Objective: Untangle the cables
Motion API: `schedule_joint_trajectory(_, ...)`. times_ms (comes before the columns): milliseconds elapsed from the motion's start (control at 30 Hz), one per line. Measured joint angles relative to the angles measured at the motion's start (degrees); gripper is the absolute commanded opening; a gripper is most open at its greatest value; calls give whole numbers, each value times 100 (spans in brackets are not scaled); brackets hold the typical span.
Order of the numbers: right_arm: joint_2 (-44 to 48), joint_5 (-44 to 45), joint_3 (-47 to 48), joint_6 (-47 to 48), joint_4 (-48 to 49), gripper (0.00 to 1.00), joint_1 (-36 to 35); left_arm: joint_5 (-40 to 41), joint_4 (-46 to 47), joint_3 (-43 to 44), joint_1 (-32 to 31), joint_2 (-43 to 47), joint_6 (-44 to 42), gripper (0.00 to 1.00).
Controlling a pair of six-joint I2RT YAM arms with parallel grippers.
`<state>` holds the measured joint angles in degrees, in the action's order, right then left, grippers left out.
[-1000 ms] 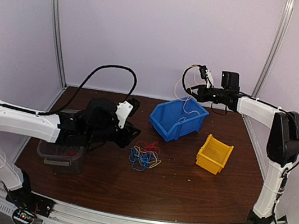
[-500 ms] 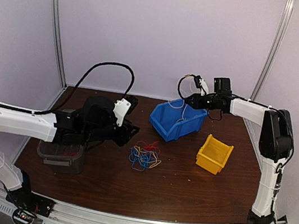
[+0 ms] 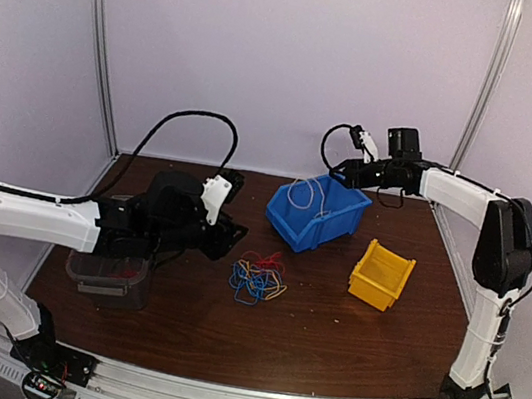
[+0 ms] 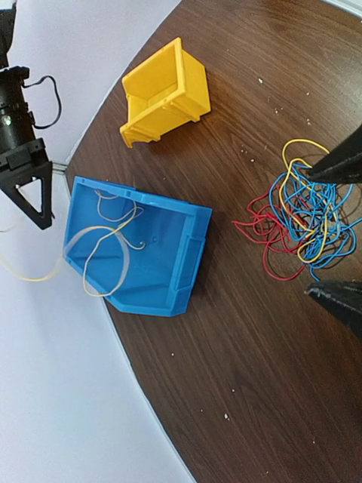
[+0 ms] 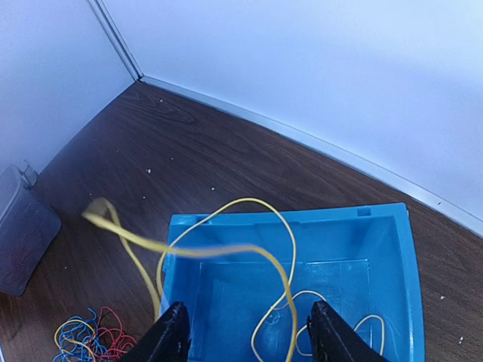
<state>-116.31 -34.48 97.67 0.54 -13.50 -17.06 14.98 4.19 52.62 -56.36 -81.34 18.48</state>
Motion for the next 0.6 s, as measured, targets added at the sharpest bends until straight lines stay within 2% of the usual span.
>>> schedule_joint_trajectory(167,479,247,0,256,-487,58,0,35,-66,31,-2,-9,0,45)
schedule_joint_trajectory(400,369,1099,927,1281,-1858,56,7,76,-127,125,0,-81,-2,48)
schedule_joint_trajectory(500,516,966,518,1425,-1917,56,11,72,-122,297,0,-308,11,48)
schedule_joint_trajectory(600,892,684,-358,1425,-1786,56,-9,28,-116,400,0,-529,31,48)
